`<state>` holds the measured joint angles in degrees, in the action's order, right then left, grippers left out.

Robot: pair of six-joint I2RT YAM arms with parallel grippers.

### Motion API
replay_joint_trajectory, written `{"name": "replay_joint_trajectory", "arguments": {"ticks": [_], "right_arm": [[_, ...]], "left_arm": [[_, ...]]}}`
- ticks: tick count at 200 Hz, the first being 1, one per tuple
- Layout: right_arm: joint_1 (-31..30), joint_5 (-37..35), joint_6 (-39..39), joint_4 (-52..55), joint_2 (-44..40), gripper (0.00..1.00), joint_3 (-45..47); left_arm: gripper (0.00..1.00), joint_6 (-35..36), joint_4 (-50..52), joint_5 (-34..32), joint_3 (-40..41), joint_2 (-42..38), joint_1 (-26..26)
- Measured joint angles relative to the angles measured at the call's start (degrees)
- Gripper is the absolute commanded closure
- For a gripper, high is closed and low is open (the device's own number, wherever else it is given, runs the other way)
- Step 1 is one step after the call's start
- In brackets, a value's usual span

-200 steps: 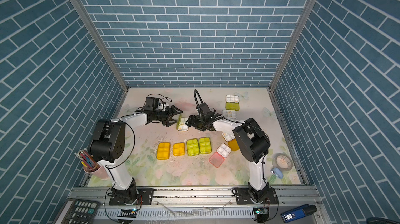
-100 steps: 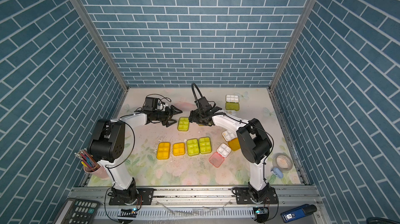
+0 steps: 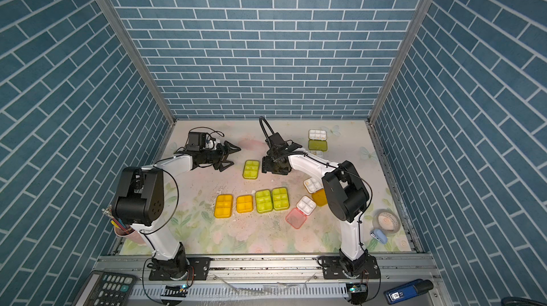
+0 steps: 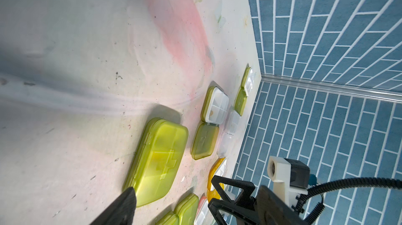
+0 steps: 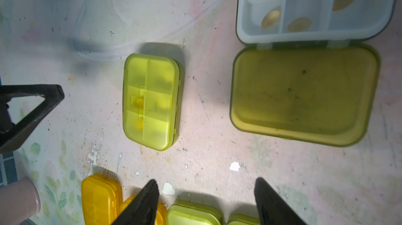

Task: Close pillboxes
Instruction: Close the lid on the pillbox.

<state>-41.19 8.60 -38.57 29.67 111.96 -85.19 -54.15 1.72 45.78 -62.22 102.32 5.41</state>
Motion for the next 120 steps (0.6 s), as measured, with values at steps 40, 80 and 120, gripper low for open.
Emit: {"name": "replay_joint_trajectory", "arguments": {"ticks": [40,80,120], "right_arm": [[0.0,0.1,0.5,4.1,0.0,0.29,-1.1],[-0.1,-0.8,1.6,10.8,0.0,0.29,-3.1],[-0.1,-3.1,2.7,16.9,0.0,0.29,-10.3]], "left_arm": [[0.12,0.2,0.4,-0.1,0.0,-0.4,-0.3],[0.12,0.4,0.8,-0.1,0.0,-0.4,-0.7],[0.12,1.9,2.6,-0.8,-0.2,-0.4,-0.8]]}}
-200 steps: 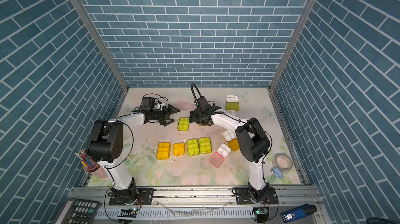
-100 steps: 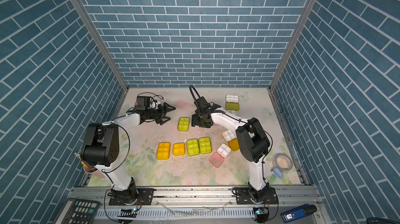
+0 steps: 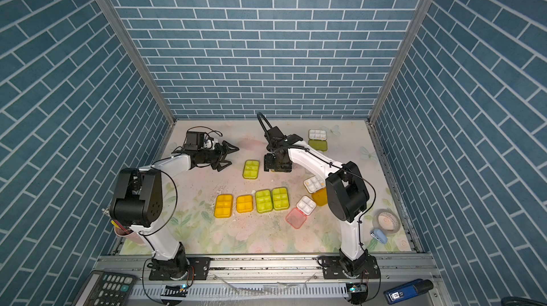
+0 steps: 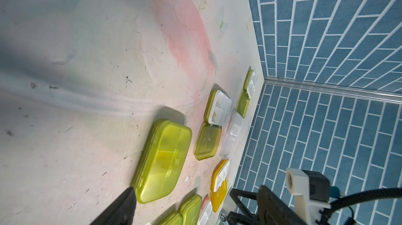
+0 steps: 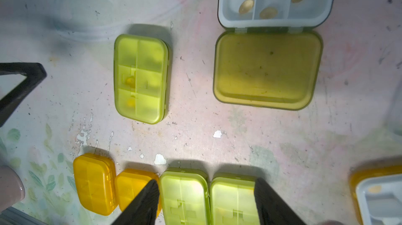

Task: Close pillboxes
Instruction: Close the lid on the pillbox.

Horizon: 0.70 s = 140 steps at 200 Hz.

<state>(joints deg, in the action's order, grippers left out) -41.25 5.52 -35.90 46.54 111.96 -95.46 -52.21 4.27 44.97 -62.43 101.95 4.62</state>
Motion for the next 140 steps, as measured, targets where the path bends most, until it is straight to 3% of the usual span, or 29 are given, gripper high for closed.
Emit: {"name": "replay_joint_trajectory", "arguments": {"ticks": [42,101,140], "right_arm": [[-0.1,-0.3,0.4,4.7,3.4,0.29,-9.2],[-0.3,0.8,1.9,9.3,17.5,0.30,-26.5],[-0.6,2.6,2.0,10.5,22.4,0.31,-28.5]], "left_arm": [[0.12,1.5,2.2,-1.0,-1.0,-0.2,-0.3],[0.11,1.4,2.3,-1.2,-1.0,-3.0,-0.9],[0.12,1.2,2.3,-1.2,-1.0,-3.0,-1.0]]}}
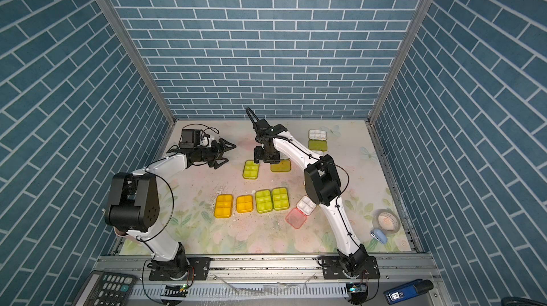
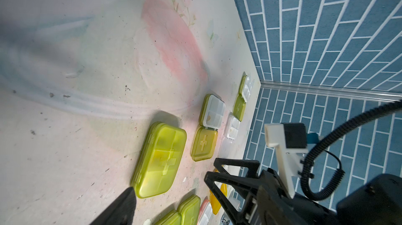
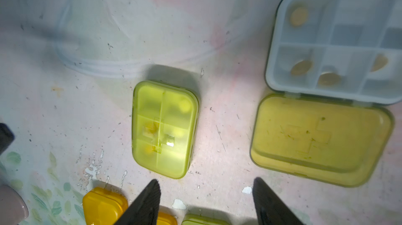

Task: Close pillboxes
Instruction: Close the lid on the pillbox.

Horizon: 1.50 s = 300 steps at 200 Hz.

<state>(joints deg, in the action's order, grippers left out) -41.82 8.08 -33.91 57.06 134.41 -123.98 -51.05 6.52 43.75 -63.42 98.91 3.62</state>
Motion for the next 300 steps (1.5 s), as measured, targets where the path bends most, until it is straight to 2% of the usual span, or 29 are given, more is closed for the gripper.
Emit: {"name": "replay_joint_trajectory", "arguments": {"ticks": [221,300], "right_arm": [[-3.0,0.4,-0.1,-0.4,3.7,0.32,2.2],[-3.1,2.8,-2.3,-7.4,5.8,0.23,0.0]], "left_arm": [[0.12,-0.8,-0.4,0.0,0.0,0.2,-0.4],[0.12,-1.0,-0.8,0.2,0.0,0.2,-0.6]]}}
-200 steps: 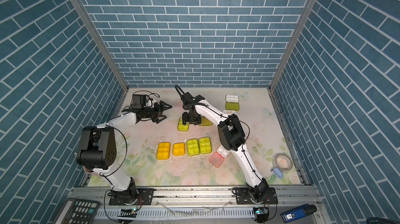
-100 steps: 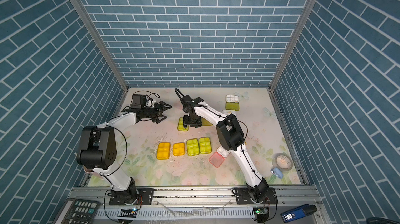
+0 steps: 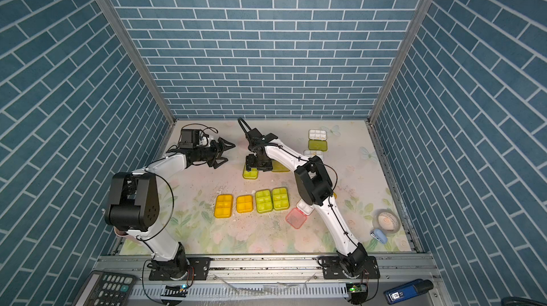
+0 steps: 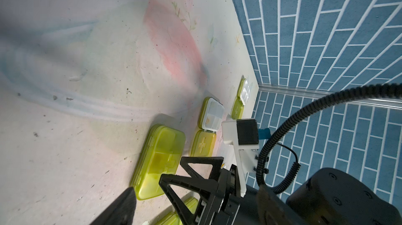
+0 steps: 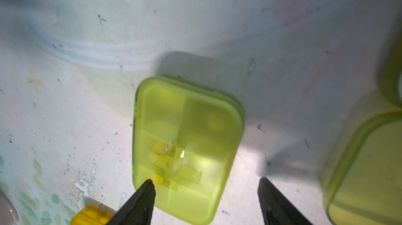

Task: Close pillboxes
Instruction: Close the lid on the pillbox, then move the pillbox to the center of the board.

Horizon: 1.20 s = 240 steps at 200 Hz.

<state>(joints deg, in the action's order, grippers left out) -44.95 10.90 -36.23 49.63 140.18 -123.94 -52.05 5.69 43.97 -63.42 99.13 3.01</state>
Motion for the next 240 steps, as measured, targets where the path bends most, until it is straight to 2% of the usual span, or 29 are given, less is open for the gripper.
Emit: {"name": "replay_joint_trajectory", "arguments": {"ticks": [29,89,115,157,240], "right_arm": [[-0.3,-0.1,-0.6,-1.0,3.4,0.23,-4.8],[-2.3,-1.3,-1.0,-0.2,8.3,0.32,-13.0],[-3.9,-2.0,-1.8,-1.0,7.4,0.34,-11.2],[-6.5,-1.0,-7.8,-5.1,2.2,0.36,-1.6],[-10.5,1.7,-12.5,-8.0,2.7,0.37,-1.8]], "left_arm": [[0.12,0.0,0.0,0.0,0.0,0.0,-0.1],[0.12,-0.2,-0.1,0.1,0.0,0.0,-0.2],[0.12,-0.5,-0.4,0.4,0.0,0.0,-0.2],[0.12,-1.3,-0.6,0.9,0.0,0.0,-0.4],[0.12,-1.4,-0.9,0.9,0.0,0.0,-0.9]]}}
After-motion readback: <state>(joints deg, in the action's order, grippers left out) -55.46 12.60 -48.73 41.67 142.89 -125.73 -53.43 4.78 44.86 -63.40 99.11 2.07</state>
